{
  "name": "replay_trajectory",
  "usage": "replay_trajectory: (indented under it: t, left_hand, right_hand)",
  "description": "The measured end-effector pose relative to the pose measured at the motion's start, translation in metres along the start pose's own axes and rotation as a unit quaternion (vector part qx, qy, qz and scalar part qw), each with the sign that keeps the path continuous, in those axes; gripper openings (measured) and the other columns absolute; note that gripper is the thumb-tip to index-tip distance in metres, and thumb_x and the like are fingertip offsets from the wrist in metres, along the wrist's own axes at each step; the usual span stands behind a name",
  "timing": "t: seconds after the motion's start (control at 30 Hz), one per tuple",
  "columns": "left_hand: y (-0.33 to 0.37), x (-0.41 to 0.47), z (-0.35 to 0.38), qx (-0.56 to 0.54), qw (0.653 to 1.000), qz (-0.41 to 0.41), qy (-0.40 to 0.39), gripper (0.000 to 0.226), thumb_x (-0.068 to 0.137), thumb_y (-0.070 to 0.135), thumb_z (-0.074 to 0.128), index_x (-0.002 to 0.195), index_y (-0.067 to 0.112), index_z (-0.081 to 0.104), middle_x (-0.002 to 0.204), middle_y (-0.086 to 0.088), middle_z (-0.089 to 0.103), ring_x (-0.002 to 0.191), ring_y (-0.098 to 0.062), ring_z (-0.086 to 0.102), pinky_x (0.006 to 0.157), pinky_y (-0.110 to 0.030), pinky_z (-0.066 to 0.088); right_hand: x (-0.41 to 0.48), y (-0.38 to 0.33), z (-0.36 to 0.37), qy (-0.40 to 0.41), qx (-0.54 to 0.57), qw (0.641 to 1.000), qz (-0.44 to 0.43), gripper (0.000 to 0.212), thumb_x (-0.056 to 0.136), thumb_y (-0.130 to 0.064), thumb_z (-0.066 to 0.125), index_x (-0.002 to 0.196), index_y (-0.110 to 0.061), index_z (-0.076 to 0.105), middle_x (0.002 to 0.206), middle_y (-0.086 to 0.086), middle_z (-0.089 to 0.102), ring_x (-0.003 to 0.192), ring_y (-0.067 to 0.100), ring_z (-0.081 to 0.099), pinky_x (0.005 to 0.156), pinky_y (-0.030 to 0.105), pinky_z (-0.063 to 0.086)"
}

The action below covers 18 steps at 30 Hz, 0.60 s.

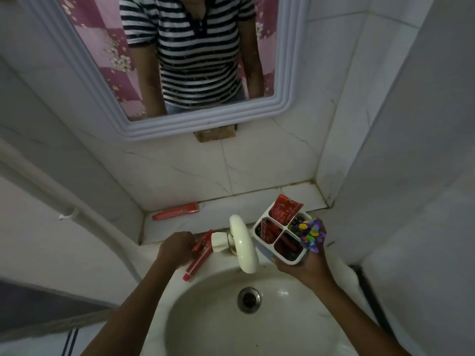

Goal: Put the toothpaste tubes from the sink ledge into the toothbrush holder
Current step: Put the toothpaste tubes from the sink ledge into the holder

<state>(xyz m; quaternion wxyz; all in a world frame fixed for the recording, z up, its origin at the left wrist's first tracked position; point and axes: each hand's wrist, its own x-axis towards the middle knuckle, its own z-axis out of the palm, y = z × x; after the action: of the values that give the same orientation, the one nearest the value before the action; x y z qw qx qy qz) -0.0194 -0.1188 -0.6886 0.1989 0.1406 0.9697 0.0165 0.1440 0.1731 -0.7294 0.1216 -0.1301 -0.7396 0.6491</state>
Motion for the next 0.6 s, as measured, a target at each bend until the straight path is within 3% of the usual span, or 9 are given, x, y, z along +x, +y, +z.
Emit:
replay_trajectory:
  t: [0.07, 0.13, 0.2, 0.27, 0.33, 0.4, 0.5, 0.6]
  left_hand:
    - [0.0, 0.0, -0.008, -0.024, 1.0, 0.007, 0.004, 0.018, 0.083, 0.034, 0.066, 0.093, 0.018, 0.069, 0.087, -0.001, 0.072, 0.071, -0.015, 0.069, 0.073, -0.032, 0.061]
    - [0.002, 0.0, -0.026, -0.081, 0.995, 0.014, 0.049, 0.014, 0.081, 0.025, 0.071, 0.092, 0.016, 0.069, 0.086, -0.004, 0.075, 0.067, -0.018, 0.072, 0.072, -0.034, 0.06]
    - [0.015, -0.002, -0.056, -0.162, 0.978, 0.021, 0.126, 0.024, 0.076, 0.017, 0.075, 0.098, 0.016, 0.067, 0.088, -0.005, 0.076, 0.077, -0.023, 0.072, 0.076, -0.035, 0.059]
    - [0.04, -0.007, -0.091, -0.276, 0.946, 0.035, 0.165, 0.034, 0.068, 0.011, 0.078, 0.095, 0.025, 0.062, 0.087, -0.002, 0.075, 0.081, -0.022, 0.071, 0.075, -0.036, 0.06]
    - [0.071, -0.013, -0.121, -0.366, 0.915, 0.096, 0.144, 0.036, 0.071, 0.012, 0.08, 0.098, 0.022, 0.06, 0.092, -0.002, 0.073, 0.082, -0.018, 0.072, 0.075, -0.036, 0.061]
    - [0.102, -0.021, -0.141, -0.406, 0.892, 0.185, 0.072, 0.035, 0.075, 0.011, 0.08, 0.104, 0.009, 0.061, 0.1, -0.008, 0.072, 0.087, -0.02, 0.073, 0.08, -0.035, 0.061]
    - [0.141, -0.029, -0.146, -0.409, 0.86, 0.306, -0.022, 0.034, 0.069, 0.01, 0.085, 0.093, 0.0, 0.061, 0.095, -0.01, 0.072, 0.089, -0.022, 0.074, 0.08, -0.035, 0.062]
    - [0.167, -0.02, -0.125, -0.309, 0.881, 0.357, 0.012, 0.029, 0.064, 0.019, 0.089, 0.08, 0.012, 0.066, 0.087, -0.005, 0.071, 0.082, -0.022, 0.073, 0.078, -0.04, 0.061]
  right_hand:
    - [-0.004, -0.006, 0.002, -0.005, 0.014, 1.0, -0.008, 0.107, 0.051, -0.022, 0.1, 0.133, 0.008, 0.039, 0.132, 0.016, 0.06, 0.123, 0.01, 0.063, 0.095, 0.023, 0.056]
    - [-0.005, -0.01, 0.002, 0.011, 0.021, 1.0, 0.0, 0.113, 0.049, -0.026, 0.104, 0.134, 0.006, 0.038, 0.133, 0.013, 0.061, 0.123, 0.015, 0.064, 0.094, 0.027, 0.057]
    - [-0.004, -0.013, 0.001, 0.013, 0.006, 1.0, -0.015, 0.106, 0.047, -0.002, 0.103, 0.13, 0.007, 0.038, 0.13, 0.002, 0.065, 0.12, 0.017, 0.066, 0.092, 0.032, 0.059]
    - [-0.005, -0.02, 0.003, -0.001, 0.007, 0.999, -0.034, 0.095, 0.048, 0.017, 0.095, 0.124, 0.011, 0.039, 0.122, -0.02, 0.067, 0.114, 0.002, 0.067, 0.088, 0.018, 0.057]
    - [-0.009, -0.029, 0.006, -0.007, 0.003, 0.998, -0.057, 0.091, 0.048, 0.02, 0.093, 0.12, 0.013, 0.04, 0.116, -0.033, 0.065, 0.11, -0.007, 0.066, 0.085, 0.01, 0.055]
    - [-0.008, -0.031, 0.005, 0.012, -0.006, 0.998, -0.062, 0.092, 0.046, 0.02, 0.094, 0.12, 0.011, 0.04, 0.117, -0.032, 0.064, 0.111, -0.005, 0.065, 0.087, 0.014, 0.057]
    - [-0.008, -0.035, 0.004, 0.011, -0.016, 0.996, -0.083, 0.091, 0.047, 0.015, 0.098, 0.119, 0.011, 0.041, 0.12, -0.027, 0.064, 0.114, -0.002, 0.065, 0.089, 0.016, 0.058]
    - [-0.008, -0.034, 0.006, 0.001, -0.015, 0.995, -0.101, 0.092, 0.051, -0.004, 0.097, 0.119, 0.018, 0.04, 0.121, -0.035, 0.06, 0.114, -0.008, 0.062, 0.089, 0.008, 0.052]
